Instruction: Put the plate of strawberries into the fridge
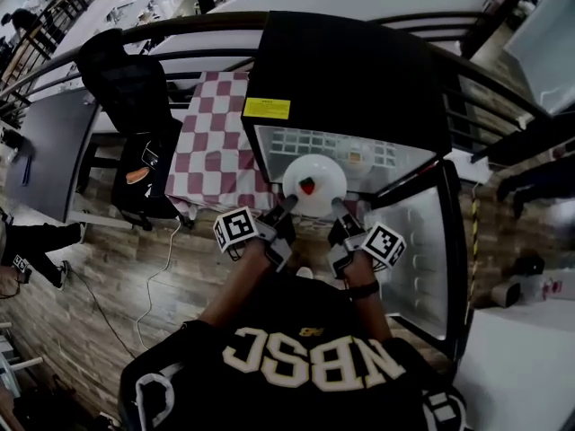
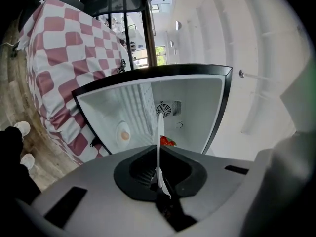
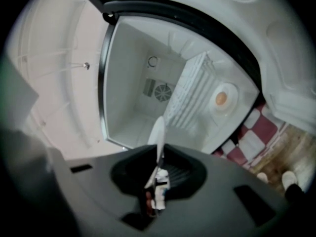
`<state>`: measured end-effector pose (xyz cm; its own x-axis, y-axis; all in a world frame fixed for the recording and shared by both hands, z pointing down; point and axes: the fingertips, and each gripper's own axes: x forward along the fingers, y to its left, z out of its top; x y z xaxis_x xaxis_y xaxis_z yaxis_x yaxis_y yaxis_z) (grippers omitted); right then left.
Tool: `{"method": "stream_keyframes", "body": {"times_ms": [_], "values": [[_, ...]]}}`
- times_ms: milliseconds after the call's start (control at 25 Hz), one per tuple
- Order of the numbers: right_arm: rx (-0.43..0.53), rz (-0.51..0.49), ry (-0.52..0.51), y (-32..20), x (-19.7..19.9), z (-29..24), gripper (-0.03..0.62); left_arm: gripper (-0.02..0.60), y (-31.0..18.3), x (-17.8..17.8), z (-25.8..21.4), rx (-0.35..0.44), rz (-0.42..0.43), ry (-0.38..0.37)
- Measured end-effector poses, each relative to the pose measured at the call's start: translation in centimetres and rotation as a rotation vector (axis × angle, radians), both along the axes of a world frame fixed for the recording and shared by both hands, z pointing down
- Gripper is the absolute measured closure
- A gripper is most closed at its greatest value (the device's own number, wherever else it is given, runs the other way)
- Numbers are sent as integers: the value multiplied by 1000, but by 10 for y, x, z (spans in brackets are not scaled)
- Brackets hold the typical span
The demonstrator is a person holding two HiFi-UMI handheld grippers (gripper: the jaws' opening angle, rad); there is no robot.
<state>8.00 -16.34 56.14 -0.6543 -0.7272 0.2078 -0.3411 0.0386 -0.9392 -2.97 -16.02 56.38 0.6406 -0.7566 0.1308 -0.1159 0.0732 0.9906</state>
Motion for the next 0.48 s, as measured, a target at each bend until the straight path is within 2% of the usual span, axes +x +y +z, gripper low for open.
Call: {"method": "stream_keyframes", "body": {"times_ms": [120,480], "values": [[-35,26,-4,-8,-1,6,540,552,-12,-1,3,-12,10,7],[-21,67,-31,-41,2,10,540,552,-46,1,11,-37,40,25]]}}
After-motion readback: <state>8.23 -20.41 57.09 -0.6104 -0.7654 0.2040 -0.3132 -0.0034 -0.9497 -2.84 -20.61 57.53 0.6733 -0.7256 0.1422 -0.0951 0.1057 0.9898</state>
